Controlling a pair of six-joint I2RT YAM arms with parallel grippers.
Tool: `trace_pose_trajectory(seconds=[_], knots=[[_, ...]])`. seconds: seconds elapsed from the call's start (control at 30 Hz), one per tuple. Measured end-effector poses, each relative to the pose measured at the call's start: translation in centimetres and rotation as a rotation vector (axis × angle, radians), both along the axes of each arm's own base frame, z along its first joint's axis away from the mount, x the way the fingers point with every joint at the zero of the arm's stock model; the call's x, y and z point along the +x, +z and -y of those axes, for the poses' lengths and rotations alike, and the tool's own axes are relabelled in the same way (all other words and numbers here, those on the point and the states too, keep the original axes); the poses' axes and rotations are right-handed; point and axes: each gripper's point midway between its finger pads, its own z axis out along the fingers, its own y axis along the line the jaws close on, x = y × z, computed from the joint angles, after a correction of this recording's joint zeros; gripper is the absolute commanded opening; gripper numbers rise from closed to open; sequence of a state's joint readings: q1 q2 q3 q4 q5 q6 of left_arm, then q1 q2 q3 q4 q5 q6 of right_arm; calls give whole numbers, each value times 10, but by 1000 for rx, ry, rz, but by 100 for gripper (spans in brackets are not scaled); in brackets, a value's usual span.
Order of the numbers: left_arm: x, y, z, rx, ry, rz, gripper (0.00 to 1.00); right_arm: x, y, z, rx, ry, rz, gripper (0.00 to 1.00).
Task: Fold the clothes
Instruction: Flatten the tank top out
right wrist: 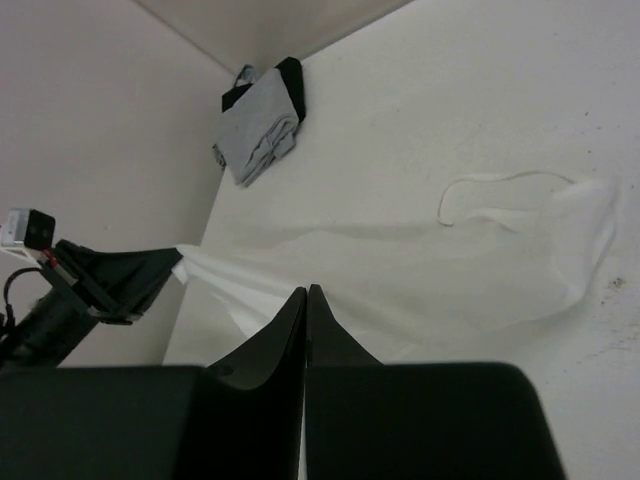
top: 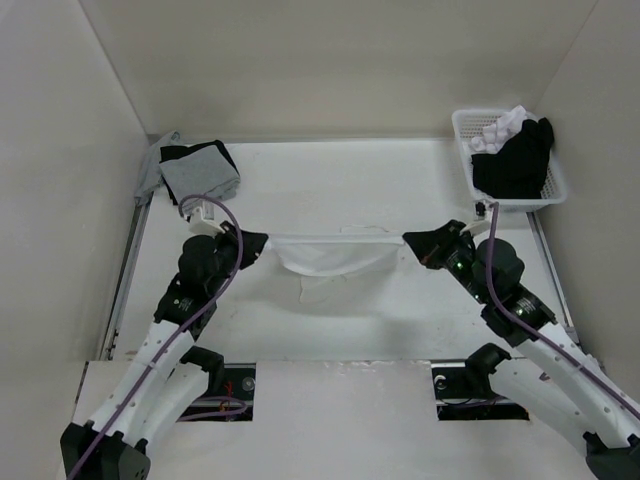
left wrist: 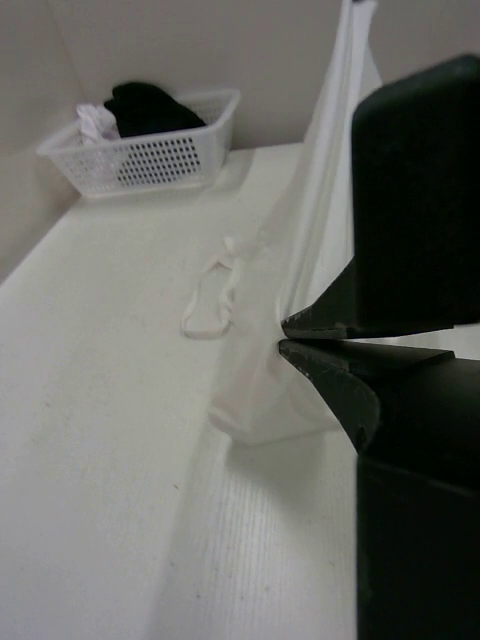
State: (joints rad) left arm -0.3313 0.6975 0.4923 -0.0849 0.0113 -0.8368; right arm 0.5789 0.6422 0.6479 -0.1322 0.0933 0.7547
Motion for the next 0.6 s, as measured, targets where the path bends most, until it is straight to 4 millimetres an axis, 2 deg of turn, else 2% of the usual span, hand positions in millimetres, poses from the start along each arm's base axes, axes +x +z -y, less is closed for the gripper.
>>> trace_pose_trajectory(seconds=[0.1, 0.17, 0.2, 0.23, 0.27, 0.33, 0.37, 0.43, 0.47, 0.5, 0.53, 0.6], knots=[[4, 36, 3, -54, -9, 58, 3, 2, -7, -4, -1, 10, -29, 0], [11, 56, 7, -86, -16, 87, 3, 11, -18, -11, -21, 16, -71, 0], [17, 59, 8, -93, -12, 83, 3, 20, -21, -15, -32, 19, -94, 0], [30, 71, 10, -108, -5, 95, 3, 31, -18, -18, -34, 13, -101, 0], [41, 80, 12, -119, 3, 104, 3, 54, -12, -26, -36, 7, -112, 0], [75, 93, 12, -142, 32, 106, 2, 81, -1, -32, -27, -1, -114, 0], [93, 101, 12, -151, 45, 103, 2, 99, 16, -35, -20, -1, -111, 0], [128, 123, 15, -177, 55, 118, 2, 134, 61, -45, 15, 5, -54, 0], [147, 143, 16, -195, 53, 136, 2, 153, 98, -49, 38, 11, -1, 0], [158, 161, 18, -208, 48, 167, 2, 163, 129, -51, 60, 16, 59, 0], [165, 182, 18, -218, 43, 206, 2, 167, 158, -49, 77, 16, 117, 0], [162, 217, 15, -234, 40, 282, 3, 155, 199, -44, 103, 24, 209, 0]])
